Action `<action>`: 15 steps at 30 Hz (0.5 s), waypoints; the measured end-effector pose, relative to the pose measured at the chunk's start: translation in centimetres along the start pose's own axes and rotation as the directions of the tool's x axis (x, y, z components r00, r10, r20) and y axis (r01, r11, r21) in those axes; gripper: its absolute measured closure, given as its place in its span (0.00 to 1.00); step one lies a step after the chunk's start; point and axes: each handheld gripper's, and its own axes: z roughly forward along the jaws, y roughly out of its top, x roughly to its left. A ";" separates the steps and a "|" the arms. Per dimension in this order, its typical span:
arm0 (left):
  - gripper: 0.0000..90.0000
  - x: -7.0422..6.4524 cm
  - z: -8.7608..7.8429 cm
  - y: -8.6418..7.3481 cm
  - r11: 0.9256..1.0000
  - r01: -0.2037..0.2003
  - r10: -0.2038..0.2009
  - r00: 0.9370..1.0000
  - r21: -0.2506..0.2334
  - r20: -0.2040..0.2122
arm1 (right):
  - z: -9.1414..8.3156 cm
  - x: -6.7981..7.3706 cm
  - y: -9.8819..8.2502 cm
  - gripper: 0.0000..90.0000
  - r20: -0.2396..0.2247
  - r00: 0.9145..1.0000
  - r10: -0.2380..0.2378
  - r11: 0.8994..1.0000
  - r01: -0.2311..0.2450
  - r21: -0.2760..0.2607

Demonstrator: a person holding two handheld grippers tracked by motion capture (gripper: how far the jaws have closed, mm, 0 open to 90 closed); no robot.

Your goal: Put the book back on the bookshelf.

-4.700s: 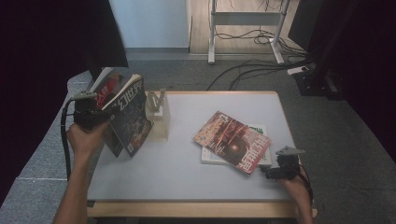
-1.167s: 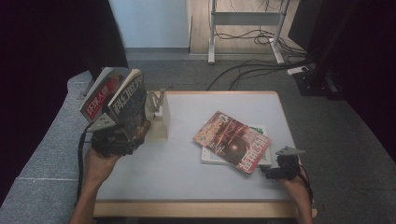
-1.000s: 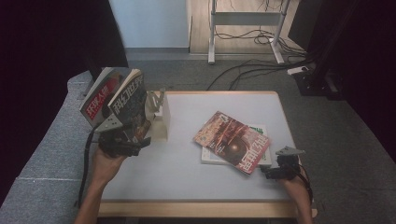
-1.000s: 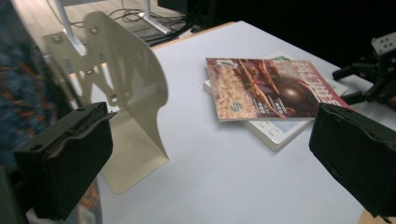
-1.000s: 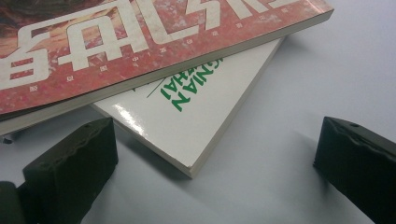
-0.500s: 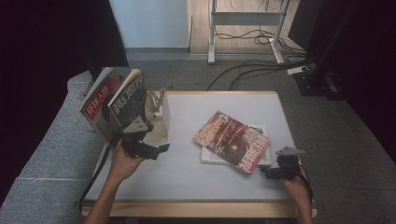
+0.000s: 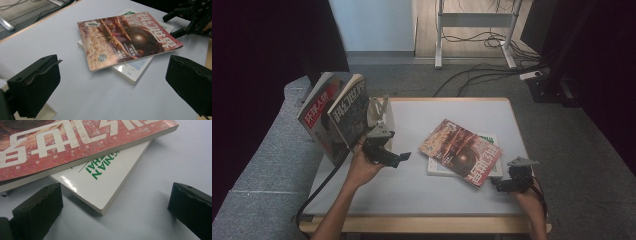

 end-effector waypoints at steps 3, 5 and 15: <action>0.00 0.1 1.2 0.2 1.000 0.005 -0.005 1.000 0.001 0.026 | 0.0 0.0 0.0 0.00 0.000 1.000 0.000 1.000 0.000 0.000; 0.00 0.1 1.8 0.3 1.000 -0.009 0.009 1.000 0.014 0.022 | 0.0 0.0 0.0 0.00 0.000 1.000 0.000 1.000 0.000 0.000; 0.00 0.1 4.7 1.3 0.999 -0.039 0.038 0.998 0.031 0.054 | 0.0 0.0 0.0 0.00 0.000 1.000 0.001 1.000 -0.001 0.000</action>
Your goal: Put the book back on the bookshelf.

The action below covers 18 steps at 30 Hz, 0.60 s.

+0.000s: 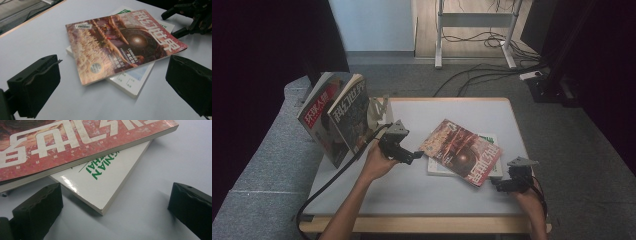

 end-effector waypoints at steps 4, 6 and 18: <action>0.00 -0.3 1.1 0.7 0.999 -0.035 0.035 0.999 0.025 0.000 | 0.0 0.0 0.0 0.00 0.000 1.000 0.000 1.000 0.000 0.000; 0.00 -0.4 1.8 1.1 0.999 -0.043 0.042 0.999 0.029 0.014 | 0.0 0.0 0.0 0.00 0.000 1.000 0.000 1.000 0.000 0.000; 0.00 0.5 5.0 1.9 0.998 -0.041 0.039 0.999 0.055 0.036 | 0.0 0.0 0.0 0.00 0.000 1.000 -0.002 1.000 0.002 -0.001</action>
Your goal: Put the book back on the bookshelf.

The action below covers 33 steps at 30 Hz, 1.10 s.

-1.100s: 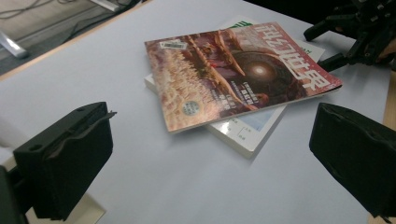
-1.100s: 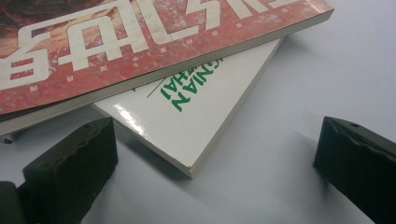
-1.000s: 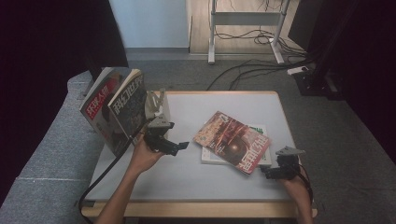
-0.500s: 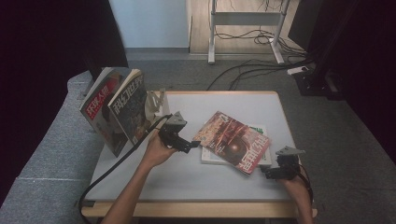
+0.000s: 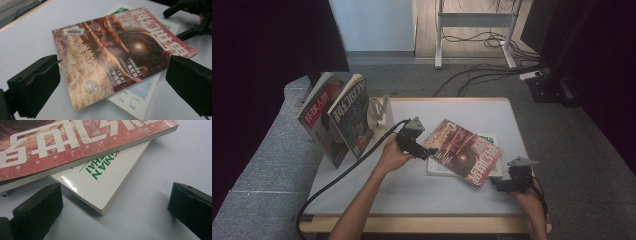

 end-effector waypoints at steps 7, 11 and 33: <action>0.00 0.7 2.1 -0.4 1.000 0.014 -0.014 1.000 0.020 0.015 | 0.0 0.0 0.0 0.00 0.001 1.000 -0.002 1.000 0.002 0.000; 0.00 0.7 3.5 -0.7 0.999 0.002 -0.003 1.000 0.040 0.024 | 0.0 0.0 0.0 0.00 0.002 1.000 -0.005 1.000 0.005 0.000; 0.00 3.2 7.1 -2.9 0.995 0.035 -0.036 0.999 0.091 0.001 | -2.1 0.2 0.9 0.00 -0.009 1.000 -0.020 0.999 0.020 -0.039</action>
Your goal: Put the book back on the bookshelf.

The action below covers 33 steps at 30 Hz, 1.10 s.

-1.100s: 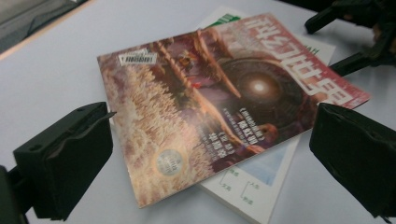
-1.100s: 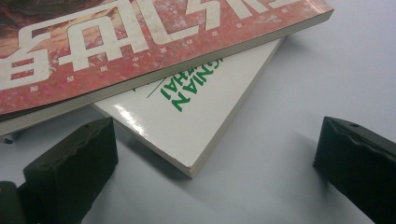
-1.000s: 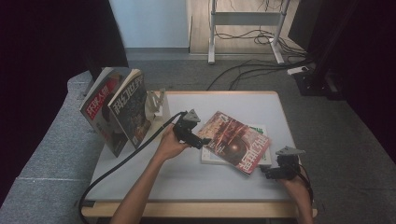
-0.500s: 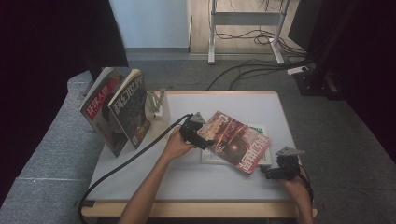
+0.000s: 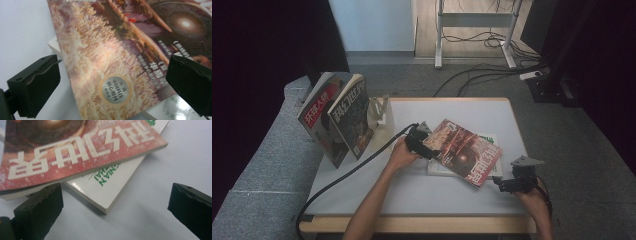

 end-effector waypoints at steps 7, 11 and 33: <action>0.00 0.7 0.5 -0.3 1.000 0.018 -0.018 1.000 0.007 -0.003 | 0.0 -0.3 1.3 0.00 0.000 1.000 0.008 1.000 -0.008 -0.020; 0.00 1.1 0.7 -0.5 0.999 0.039 -0.039 0.999 0.003 0.014 | 0.8 -0.4 2.1 0.00 -0.006 1.000 -0.005 1.000 0.005 -0.009; 0.00 1.1 1.2 -0.8 0.998 0.055 -0.053 0.995 -0.012 0.085 | 5.7 -3.5 5.0 0.00 -0.066 0.998 -0.016 1.000 0.016 0.010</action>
